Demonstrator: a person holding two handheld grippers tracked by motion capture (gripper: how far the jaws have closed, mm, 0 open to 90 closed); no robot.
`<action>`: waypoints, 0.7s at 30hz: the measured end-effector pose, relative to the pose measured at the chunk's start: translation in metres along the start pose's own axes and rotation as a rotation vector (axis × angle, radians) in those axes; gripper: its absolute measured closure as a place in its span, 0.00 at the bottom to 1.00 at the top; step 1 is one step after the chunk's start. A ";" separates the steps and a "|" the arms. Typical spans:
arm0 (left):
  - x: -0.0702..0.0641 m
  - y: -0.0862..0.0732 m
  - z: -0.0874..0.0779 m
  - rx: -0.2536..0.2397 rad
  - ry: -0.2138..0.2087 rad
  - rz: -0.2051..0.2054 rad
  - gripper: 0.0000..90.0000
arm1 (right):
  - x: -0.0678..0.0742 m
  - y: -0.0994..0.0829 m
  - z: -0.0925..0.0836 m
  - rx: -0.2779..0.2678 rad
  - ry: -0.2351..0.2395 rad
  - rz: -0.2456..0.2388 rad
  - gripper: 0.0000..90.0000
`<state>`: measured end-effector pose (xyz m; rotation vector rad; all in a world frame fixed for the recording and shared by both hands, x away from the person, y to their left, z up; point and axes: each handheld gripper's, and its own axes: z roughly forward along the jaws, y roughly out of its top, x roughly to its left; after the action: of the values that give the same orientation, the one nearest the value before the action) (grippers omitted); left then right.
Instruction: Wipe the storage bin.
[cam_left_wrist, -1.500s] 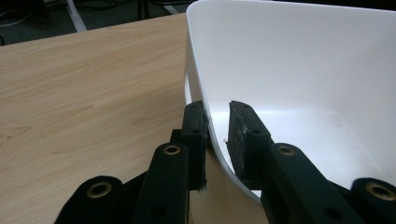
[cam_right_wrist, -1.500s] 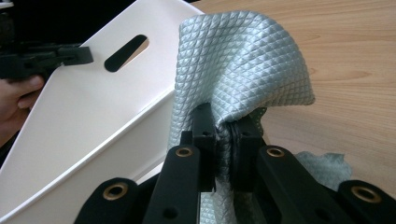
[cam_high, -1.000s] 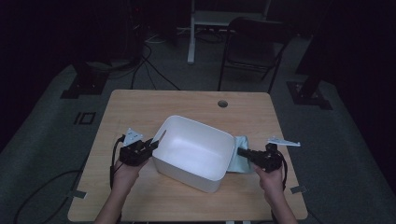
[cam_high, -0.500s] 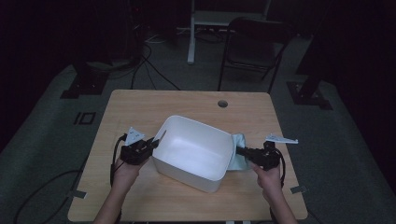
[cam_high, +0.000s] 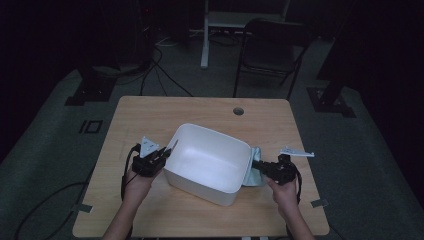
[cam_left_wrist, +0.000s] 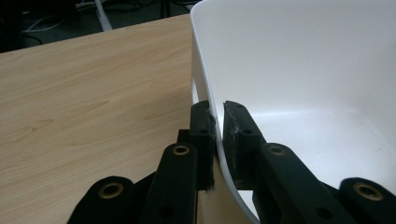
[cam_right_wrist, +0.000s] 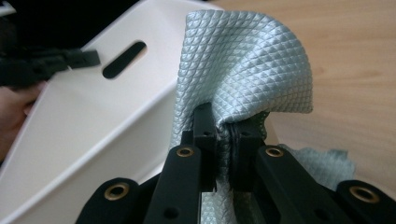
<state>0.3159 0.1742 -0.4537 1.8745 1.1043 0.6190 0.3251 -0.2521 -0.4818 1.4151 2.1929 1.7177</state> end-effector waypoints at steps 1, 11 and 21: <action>0.000 0.000 0.000 0.000 0.000 0.000 0.92 | 0.000 0.000 0.000 0.000 0.000 0.000 0.94; -0.004 0.000 0.003 0.007 0.015 0.009 0.91 | -0.012 -0.010 0.012 0.048 -0.039 0.026 0.94; -0.005 -0.001 0.003 0.005 0.023 -0.003 0.91 | -0.027 -0.021 0.027 0.098 -0.057 0.070 0.94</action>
<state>0.3158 0.1690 -0.4560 1.8736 1.1242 0.6380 0.3420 -0.2490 -0.5217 1.5597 2.2529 1.5882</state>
